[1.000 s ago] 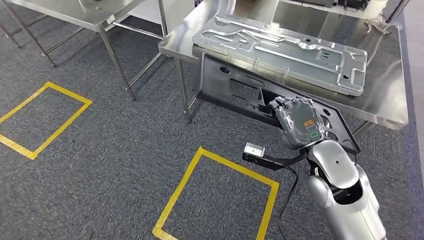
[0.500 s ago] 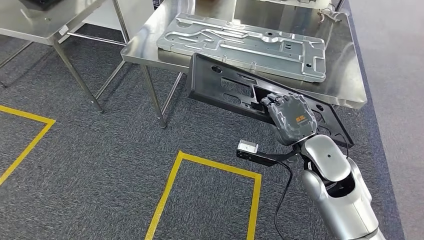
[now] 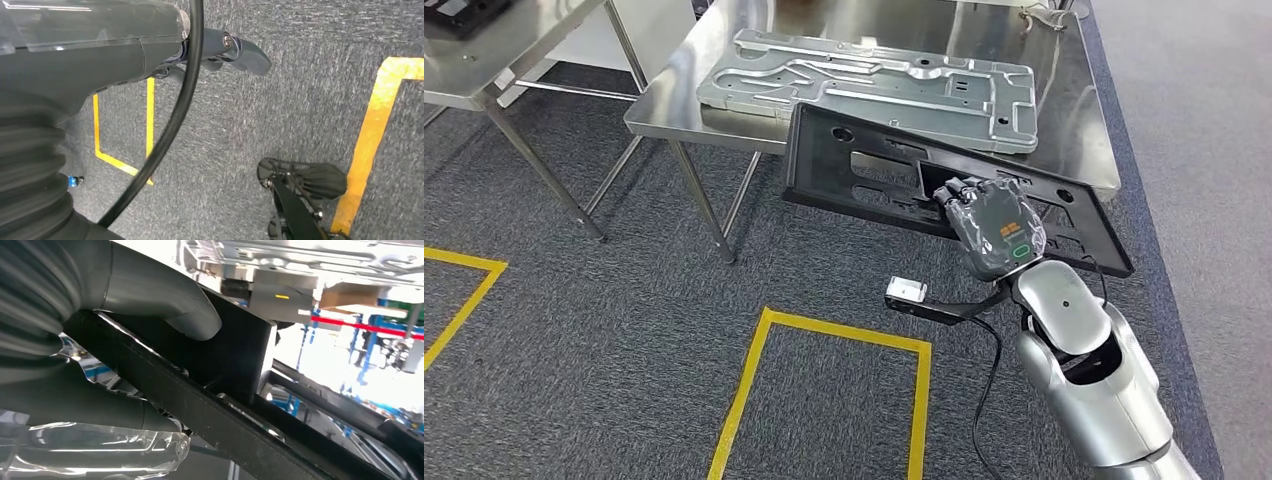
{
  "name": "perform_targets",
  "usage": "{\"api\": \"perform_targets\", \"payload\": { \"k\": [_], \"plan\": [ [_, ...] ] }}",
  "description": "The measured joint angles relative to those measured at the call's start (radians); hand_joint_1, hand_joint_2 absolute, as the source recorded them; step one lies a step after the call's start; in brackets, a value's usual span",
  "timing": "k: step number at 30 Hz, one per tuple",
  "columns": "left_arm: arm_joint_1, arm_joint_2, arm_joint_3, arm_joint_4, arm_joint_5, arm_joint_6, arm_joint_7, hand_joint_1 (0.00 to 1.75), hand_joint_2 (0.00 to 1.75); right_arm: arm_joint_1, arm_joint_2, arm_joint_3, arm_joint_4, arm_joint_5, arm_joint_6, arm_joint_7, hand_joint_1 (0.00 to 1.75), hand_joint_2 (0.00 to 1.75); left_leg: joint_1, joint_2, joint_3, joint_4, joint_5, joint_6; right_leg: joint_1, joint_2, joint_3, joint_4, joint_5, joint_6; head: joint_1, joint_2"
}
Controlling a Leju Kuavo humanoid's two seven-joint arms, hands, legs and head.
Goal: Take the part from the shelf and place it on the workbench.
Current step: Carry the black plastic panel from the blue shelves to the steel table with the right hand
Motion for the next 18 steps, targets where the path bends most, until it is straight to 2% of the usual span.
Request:
{"api": "perform_targets", "payload": {
  "k": [3,7,15,18],
  "plan": [
    [-0.001,0.000,0.002,0.000,0.000,0.000,0.000,0.00,1.75,-0.017,0.017,0.013,0.016,0.015,0.016,0.002,1.75,1.75,0.001,0.002,0.008,-0.010,0.002,-0.008,0.002,0.002,0.002,0.000,-0.003,-0.008,0.000,0.000],
    [-0.002,0.000,0.006,0.000,-0.006,0.000,-0.001,0.00,1.75,-0.057,0.040,0.049,0.051,0.024,0.024,0.002,1.75,1.75,0.002,0.002,0.013,-0.018,0.004,-0.018,0.002,0.002,0.003,0.001,-0.005,-0.012,0.000,0.000],
    [-0.001,0.000,0.006,0.000,-0.022,-0.002,-0.022,0.00,1.75,-0.117,0.058,0.111,0.110,0.019,0.040,-0.001,1.75,1.75,0.003,0.002,0.013,-0.019,0.005,-0.025,0.004,0.002,0.004,0.002,-0.005,-0.014,0.000,0.000],
    [-0.001,0.000,0.006,0.000,-0.026,0.002,-0.029,0.00,1.75,-0.126,0.061,0.130,0.124,0.014,0.040,-0.002,1.75,1.75,0.001,0.002,0.013,-0.016,0.003,-0.024,0.001,0.002,0.004,0.000,-0.005,-0.014,0.000,0.000]
  ]
}}
